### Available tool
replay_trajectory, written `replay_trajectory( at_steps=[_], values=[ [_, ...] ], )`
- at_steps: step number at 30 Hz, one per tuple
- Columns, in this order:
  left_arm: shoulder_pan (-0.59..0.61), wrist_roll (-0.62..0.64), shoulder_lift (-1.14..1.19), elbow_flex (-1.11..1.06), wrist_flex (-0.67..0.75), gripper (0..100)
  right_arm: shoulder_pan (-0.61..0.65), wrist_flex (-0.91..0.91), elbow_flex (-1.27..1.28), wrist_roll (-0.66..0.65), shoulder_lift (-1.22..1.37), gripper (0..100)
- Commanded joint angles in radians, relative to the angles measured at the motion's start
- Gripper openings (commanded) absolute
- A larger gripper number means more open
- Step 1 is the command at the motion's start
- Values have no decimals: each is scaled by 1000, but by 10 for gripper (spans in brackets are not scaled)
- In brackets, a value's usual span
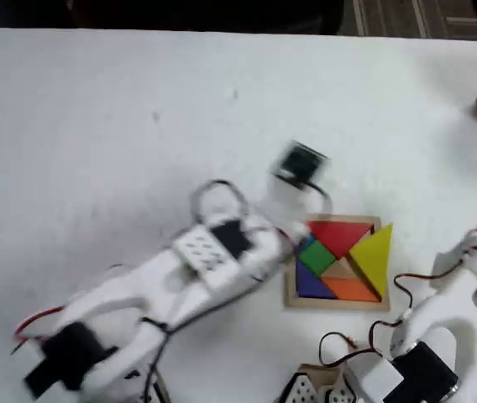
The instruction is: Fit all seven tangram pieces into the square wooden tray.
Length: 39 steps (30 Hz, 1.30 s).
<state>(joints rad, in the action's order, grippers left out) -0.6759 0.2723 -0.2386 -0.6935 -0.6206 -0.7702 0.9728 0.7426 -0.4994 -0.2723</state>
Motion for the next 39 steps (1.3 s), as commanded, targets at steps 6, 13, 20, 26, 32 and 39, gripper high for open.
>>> replay_trajectory(
  at_steps=[6, 13, 20, 26, 32, 39],
  values=[
    [315, 8, -326, -331, 147, 23, 176, -30, -40, 84, -7, 21],
    [618, -218, -440, -559, 149, 23, 308, -28, -12, 84, -5, 21],
    [742, -325, -447, -598, 149, 23, 429, -22, 28, 84, -7, 18],
    [739, -331, -447, -598, 150, 23, 489, -22, 83, 84, -16, 18],
    [743, -331, -446, -605, 183, 23, 372, 102, -57, 84, -97, 18],
    [745, -331, -441, -606, 204, 23, 277, 82, -117, 83, -24, 18]
  ],
)
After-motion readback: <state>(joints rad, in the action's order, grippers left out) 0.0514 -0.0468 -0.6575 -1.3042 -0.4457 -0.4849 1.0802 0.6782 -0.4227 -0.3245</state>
